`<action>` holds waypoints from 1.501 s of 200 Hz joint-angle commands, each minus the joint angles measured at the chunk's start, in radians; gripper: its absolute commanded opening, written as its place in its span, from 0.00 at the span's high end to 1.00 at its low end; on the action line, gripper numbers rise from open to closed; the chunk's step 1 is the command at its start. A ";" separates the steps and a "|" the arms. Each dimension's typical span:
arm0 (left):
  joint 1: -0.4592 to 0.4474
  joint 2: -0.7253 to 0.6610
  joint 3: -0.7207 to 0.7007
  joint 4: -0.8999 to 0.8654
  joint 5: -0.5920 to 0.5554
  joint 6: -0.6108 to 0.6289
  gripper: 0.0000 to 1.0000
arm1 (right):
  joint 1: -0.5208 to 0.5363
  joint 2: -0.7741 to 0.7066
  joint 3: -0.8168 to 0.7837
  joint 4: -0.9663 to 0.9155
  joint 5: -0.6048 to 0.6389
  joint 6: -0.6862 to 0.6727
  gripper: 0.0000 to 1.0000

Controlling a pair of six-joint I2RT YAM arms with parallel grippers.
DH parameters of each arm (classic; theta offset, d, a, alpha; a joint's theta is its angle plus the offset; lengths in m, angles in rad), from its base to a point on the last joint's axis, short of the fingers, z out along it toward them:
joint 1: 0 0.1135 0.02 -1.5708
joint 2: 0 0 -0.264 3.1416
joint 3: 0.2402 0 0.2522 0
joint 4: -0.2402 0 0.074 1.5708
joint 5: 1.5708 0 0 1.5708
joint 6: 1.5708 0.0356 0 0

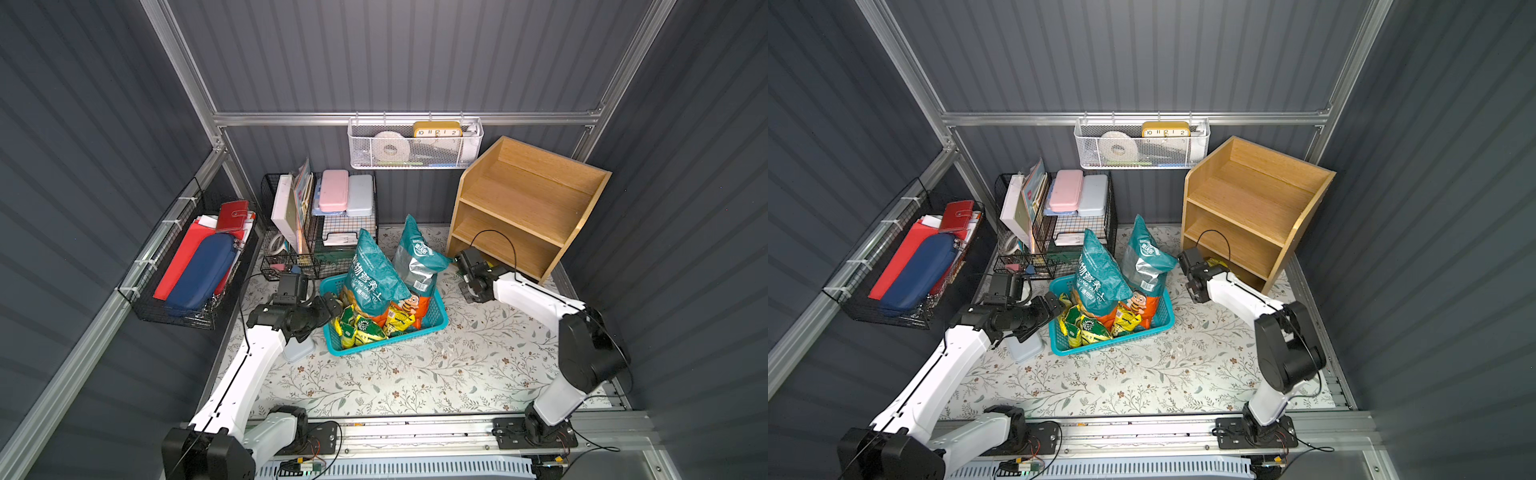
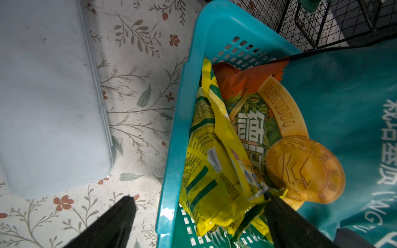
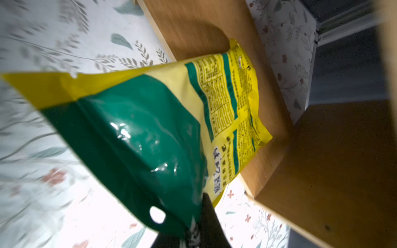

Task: Take down the fertilizer bag from the shelf
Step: Pick up the fertilizer bag from the shelf, then place the fertilizer bag in the storage box.

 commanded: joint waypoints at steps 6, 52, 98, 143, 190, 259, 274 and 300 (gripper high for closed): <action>-0.002 -0.005 0.004 0.013 0.024 -0.007 0.01 | 0.015 -0.154 -0.035 -0.043 -0.104 0.123 1.00; -0.002 0.000 -0.005 0.023 0.038 -0.015 0.01 | 0.019 -0.444 -0.010 -0.040 -0.428 0.115 1.00; -0.002 0.007 -0.006 0.038 0.049 -0.027 0.01 | 0.027 -0.516 0.165 -0.014 -0.828 0.169 1.00; -0.002 -0.009 -0.011 0.023 0.037 -0.022 0.01 | 0.078 -0.431 0.253 0.114 -1.166 0.317 1.00; -0.002 -0.030 -0.020 0.010 0.023 -0.022 0.00 | 0.269 -0.229 0.346 0.026 -1.296 0.260 1.00; -0.002 -0.043 -0.027 0.000 0.004 -0.008 0.01 | 0.277 -0.142 0.501 -0.507 -1.104 -0.003 1.00; -0.002 -0.039 -0.033 0.010 0.014 -0.013 0.01 | 0.261 -0.153 0.499 -0.565 -1.045 -0.011 1.00; -0.002 -0.027 -0.027 0.010 0.023 -0.015 0.01 | 0.223 -0.182 0.467 -0.614 -0.965 0.039 1.00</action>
